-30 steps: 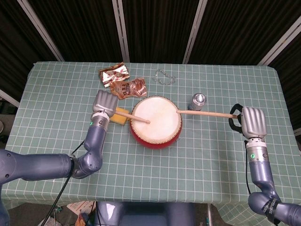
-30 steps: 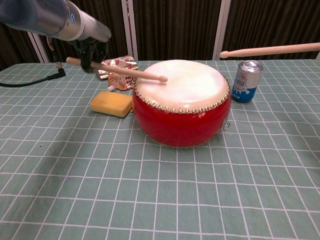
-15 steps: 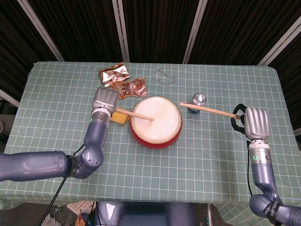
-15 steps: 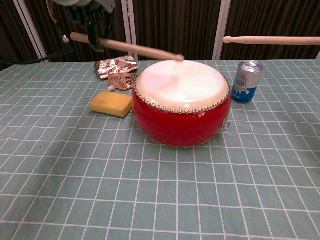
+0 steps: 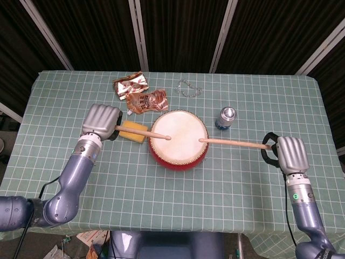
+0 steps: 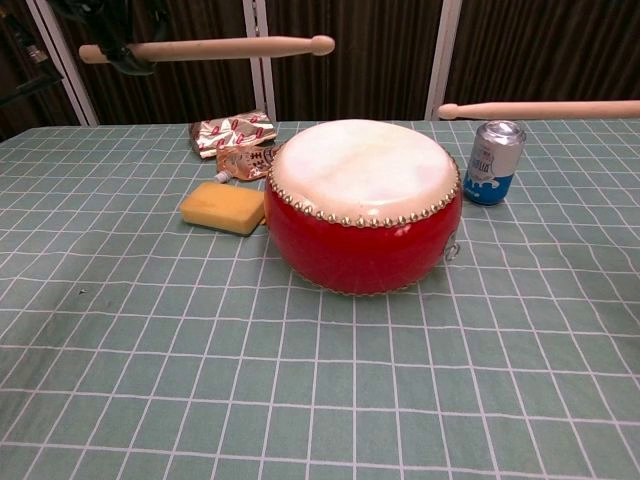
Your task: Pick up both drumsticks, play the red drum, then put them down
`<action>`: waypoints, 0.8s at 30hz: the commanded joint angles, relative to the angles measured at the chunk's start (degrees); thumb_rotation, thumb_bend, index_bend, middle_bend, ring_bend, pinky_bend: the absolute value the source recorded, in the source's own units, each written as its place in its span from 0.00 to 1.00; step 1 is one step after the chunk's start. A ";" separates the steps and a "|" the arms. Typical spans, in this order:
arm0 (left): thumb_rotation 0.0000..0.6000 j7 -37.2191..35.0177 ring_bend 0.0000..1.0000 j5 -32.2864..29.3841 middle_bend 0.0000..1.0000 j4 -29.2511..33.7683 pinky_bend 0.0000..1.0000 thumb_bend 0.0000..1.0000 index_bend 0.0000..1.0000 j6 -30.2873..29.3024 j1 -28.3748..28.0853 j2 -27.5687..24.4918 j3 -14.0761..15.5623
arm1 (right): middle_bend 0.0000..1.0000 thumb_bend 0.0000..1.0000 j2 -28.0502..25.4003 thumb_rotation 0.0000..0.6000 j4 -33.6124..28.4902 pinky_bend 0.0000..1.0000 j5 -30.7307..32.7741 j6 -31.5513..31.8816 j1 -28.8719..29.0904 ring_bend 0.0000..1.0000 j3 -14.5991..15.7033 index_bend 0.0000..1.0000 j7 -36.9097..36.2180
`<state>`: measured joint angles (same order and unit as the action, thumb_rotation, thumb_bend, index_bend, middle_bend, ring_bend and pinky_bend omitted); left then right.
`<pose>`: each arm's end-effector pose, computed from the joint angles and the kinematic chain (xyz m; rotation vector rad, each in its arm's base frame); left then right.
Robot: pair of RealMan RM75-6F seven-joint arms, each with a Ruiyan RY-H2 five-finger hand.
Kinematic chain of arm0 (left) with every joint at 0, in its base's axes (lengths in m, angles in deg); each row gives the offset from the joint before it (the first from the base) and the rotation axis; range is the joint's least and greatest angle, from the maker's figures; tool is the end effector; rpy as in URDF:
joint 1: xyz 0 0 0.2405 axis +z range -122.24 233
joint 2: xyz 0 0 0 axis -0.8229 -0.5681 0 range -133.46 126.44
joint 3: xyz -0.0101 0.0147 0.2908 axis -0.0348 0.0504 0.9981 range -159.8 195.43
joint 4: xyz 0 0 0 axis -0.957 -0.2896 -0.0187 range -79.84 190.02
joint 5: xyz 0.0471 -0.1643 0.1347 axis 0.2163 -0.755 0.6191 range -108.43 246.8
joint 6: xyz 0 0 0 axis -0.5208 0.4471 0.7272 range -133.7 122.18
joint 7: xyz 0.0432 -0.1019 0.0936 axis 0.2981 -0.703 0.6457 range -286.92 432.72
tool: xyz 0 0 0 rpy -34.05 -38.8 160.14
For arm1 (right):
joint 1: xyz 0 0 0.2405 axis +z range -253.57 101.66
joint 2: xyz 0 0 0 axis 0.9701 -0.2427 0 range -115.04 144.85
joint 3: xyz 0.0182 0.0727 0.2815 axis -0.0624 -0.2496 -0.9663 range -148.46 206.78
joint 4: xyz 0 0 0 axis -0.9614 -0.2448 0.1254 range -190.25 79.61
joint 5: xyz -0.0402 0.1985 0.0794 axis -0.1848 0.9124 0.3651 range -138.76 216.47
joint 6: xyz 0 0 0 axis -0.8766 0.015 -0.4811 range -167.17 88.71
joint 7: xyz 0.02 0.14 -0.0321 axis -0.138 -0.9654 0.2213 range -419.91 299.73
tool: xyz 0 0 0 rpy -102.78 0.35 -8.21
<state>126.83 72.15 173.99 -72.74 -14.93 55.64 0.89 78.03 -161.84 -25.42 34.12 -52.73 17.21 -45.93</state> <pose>-0.0399 0.3944 0.1333 -1.7249 -0.8793 -0.5696 -0.2530 -0.3016 0.1564 1.3944 -0.9716 0.9595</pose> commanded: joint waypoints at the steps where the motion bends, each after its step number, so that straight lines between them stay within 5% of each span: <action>1: 1.00 -1.70 1.00 4.38 1.00 3.52 1.00 0.56 0.77 -2.10 3.01 -1.34 2.94 | 1.00 0.71 -1.82 1.00 -1.95 1.00 -3.26 0.37 -2.06 1.00 3.13 0.96 0.75; 9: 1.00 -4.96 1.00 13.49 1.00 8.65 1.00 0.56 0.76 -4.42 9.67 -0.10 10.32 | 1.00 0.71 -0.52 1.00 -1.99 1.00 -7.23 -0.11 -5.04 1.00 10.31 0.96 7.26; 15: 1.00 -5.94 1.00 17.83 1.00 7.55 1.00 0.56 0.76 -4.85 13.26 5.37 15.51 | 1.00 0.71 3.15 1.00 0.45 1.00 -6.38 -0.68 -5.66 1.00 12.79 0.96 14.76; 24: 1.00 -4.47 1.00 17.69 1.00 0.98 1.00 0.56 0.75 -5.88 13.35 17.16 16.23 | 1.00 0.71 6.17 1.00 2.40 1.00 -5.20 -0.94 -5.60 1.00 12.65 0.96 18.20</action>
<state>121.54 90.28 177.46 -77.96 -1.36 69.23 17.28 83.97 -159.67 -30.91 33.35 -58.37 29.97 -27.97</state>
